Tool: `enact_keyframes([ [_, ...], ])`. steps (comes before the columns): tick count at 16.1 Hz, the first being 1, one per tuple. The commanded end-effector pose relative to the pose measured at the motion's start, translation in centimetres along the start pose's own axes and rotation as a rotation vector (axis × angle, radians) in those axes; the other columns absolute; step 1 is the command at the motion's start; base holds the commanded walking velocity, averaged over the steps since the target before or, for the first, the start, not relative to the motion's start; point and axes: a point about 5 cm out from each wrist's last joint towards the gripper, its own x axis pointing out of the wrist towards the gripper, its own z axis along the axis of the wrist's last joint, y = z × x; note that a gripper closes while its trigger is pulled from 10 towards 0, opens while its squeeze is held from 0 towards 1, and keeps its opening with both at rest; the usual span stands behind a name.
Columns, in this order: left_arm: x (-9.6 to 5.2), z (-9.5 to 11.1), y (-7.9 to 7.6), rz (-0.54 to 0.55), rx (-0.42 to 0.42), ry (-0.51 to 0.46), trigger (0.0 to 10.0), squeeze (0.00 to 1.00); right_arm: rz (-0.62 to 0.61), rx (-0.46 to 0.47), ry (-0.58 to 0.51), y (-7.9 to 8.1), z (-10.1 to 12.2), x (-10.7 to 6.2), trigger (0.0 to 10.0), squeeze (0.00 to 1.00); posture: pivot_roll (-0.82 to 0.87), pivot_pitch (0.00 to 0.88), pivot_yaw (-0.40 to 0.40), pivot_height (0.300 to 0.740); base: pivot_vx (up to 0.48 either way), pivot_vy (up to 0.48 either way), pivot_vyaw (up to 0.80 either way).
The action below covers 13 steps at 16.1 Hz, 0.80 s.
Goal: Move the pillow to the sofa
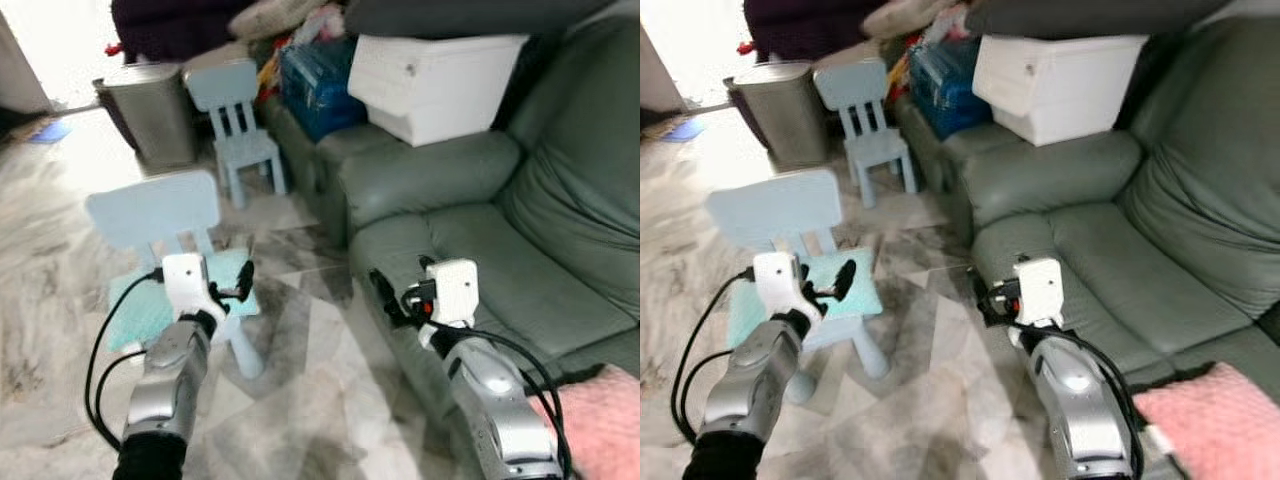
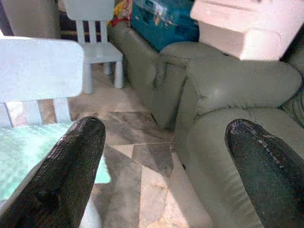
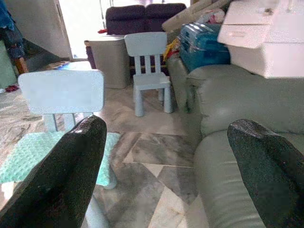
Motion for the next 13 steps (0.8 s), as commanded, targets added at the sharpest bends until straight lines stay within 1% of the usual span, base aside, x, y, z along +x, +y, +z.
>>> enact_keyframes([
  [1,-0.3,0.18,1.24,0.036,0.01,0.002,10.0,0.0,0.036,0.006,-0.028,1.0,0.67,0.53,10.0,0.0,-0.18,0.0,0.058,0.74,0.0,0.476,0.0],
  [12,-0.31,0.22,1.22,0.047,0.017,0.001,10.0,0.0,0.036,0.006,-0.025,0.97,0.5,0.58,10.0,0.0,-0.17,0.0,0.059,0.74,0.0,0.476,0.0],
  [13,-0.31,0.35,1.21,0.052,0.033,-0.011,10.0,0.0,0.036,0.007,-0.024,0.94,0.48,0.57,10.0,0.0,-0.17,0.0,0.059,0.74,0.0,0.0,0.0],
])
